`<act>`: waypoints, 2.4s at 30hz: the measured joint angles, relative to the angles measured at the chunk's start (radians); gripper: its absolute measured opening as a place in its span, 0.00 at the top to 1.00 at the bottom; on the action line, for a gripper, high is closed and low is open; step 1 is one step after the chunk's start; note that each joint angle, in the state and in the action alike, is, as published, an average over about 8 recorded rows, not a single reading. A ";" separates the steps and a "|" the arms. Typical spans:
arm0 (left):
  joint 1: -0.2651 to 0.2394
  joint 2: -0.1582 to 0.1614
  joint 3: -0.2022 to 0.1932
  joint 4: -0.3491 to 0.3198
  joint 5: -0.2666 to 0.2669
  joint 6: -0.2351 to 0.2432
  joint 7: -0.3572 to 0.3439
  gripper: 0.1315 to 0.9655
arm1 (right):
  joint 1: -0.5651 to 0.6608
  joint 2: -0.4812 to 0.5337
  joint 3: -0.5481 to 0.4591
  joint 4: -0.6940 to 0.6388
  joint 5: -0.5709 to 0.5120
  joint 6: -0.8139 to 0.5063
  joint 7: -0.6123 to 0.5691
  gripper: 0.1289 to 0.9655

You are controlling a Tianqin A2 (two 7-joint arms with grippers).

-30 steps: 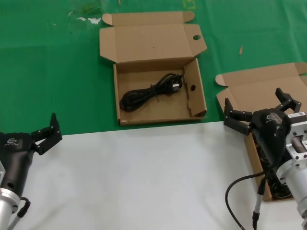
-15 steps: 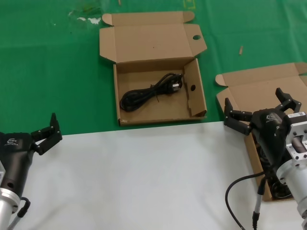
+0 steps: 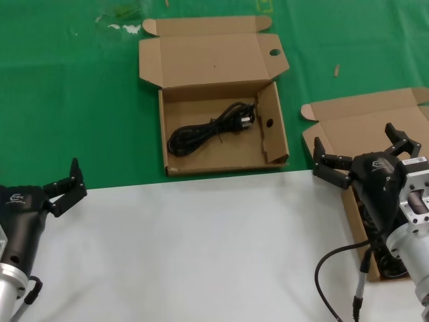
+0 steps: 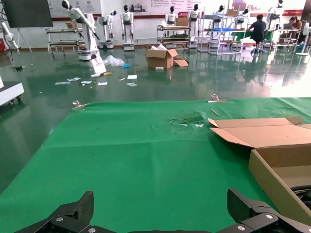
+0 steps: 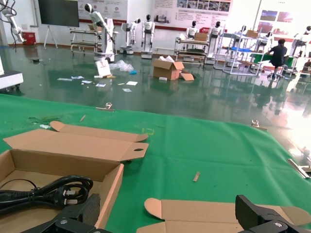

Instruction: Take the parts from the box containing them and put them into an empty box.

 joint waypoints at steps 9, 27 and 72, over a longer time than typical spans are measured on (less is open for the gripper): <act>0.000 0.000 0.000 0.000 0.000 0.000 0.000 0.00 | 0.000 0.000 0.000 0.000 0.000 0.000 0.000 0.00; 0.000 0.000 0.000 0.000 0.000 0.000 0.000 0.00 | 0.000 0.000 0.000 0.000 0.000 0.000 0.000 0.00; 0.000 0.000 0.000 0.000 0.000 0.000 0.000 0.00 | 0.000 0.000 0.000 0.000 0.000 0.000 0.000 0.00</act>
